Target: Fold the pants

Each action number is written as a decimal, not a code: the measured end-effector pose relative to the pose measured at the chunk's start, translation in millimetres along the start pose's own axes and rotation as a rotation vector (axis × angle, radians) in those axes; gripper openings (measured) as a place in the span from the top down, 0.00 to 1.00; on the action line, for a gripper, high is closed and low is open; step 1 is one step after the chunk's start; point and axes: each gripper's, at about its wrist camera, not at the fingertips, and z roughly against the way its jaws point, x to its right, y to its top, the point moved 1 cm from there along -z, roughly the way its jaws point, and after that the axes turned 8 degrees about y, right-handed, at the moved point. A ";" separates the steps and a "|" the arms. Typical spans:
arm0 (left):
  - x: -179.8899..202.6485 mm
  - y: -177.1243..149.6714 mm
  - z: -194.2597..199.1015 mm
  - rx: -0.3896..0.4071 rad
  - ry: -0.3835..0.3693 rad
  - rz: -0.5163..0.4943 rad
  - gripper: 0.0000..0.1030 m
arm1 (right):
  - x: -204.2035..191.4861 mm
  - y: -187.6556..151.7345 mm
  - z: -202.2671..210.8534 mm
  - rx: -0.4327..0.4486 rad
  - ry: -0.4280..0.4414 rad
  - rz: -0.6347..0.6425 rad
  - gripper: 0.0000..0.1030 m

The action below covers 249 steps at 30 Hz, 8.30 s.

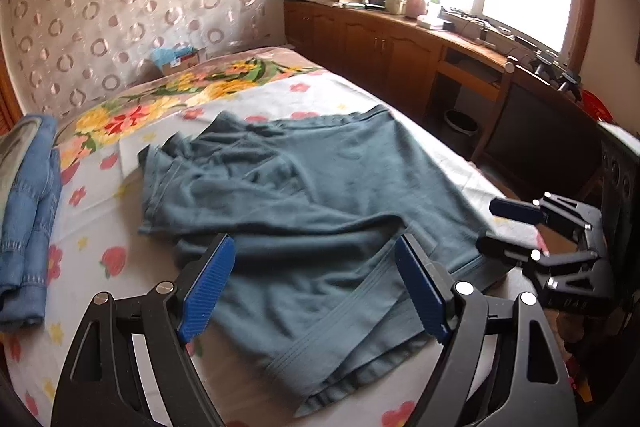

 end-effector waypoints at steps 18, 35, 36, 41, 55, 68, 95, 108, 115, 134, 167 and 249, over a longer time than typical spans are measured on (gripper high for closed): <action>-48.4 -39.5 -8.5 -0.052 0.046 0.095 0.20 | 2.7 22.8 -60.8 -0.119 0.080 0.010 0.78; -41.8 -41.1 -8.5 -0.045 0.029 0.082 0.20 | 0.3 24.2 11.8 -0.006 0.110 0.050 0.95; -40.8 -41.1 -8.9 -0.046 0.028 0.080 0.20 | 0.4 23.2 14.9 -0.003 0.102 0.050 0.95; -34.4 -41.0 -10.1 -0.052 0.021 0.066 0.20 | -1.5 14.0 24.8 0.002 0.079 0.036 0.95; -21.1 -40.3 -19.0 -0.070 0.012 0.042 0.20 | 2.5 -2.6 39.3 -0.036 0.022 -0.027 0.95; -24.0 -46.8 -28.1 -0.091 0.025 0.057 0.19 | -2.8 3.0 46.5 -0.056 0.067 -0.057 0.95; -49.8 -14.1 -16.0 -0.004 0.071 0.083 0.20 | -41.9 67.7 -3.2 -0.031 0.099 0.130 0.74; -82.8 -7.7 -15.2 0.015 0.110 0.134 0.20 | -50.4 106.5 -77.7 -0.127 0.116 0.198 0.74; -93.7 -13.1 -14.1 0.018 0.112 0.163 0.20 | -57.5 110.9 -109.4 -0.191 0.096 0.217 0.74; -76.6 -20.1 -19.9 0.000 0.080 0.144 0.20 | -43.6 136.9 -95.2 -0.129 0.034 0.188 0.94; -47.6 -23.6 -31.4 -0.040 0.057 0.084 0.19 | 46.6 137.4 -82.2 -0.143 -0.184 -0.006 0.95; -6.7 -61.6 -9.8 -0.112 -0.079 0.029 0.51 | -28.4 3.1 31.8 -0.124 -0.090 -0.031 0.65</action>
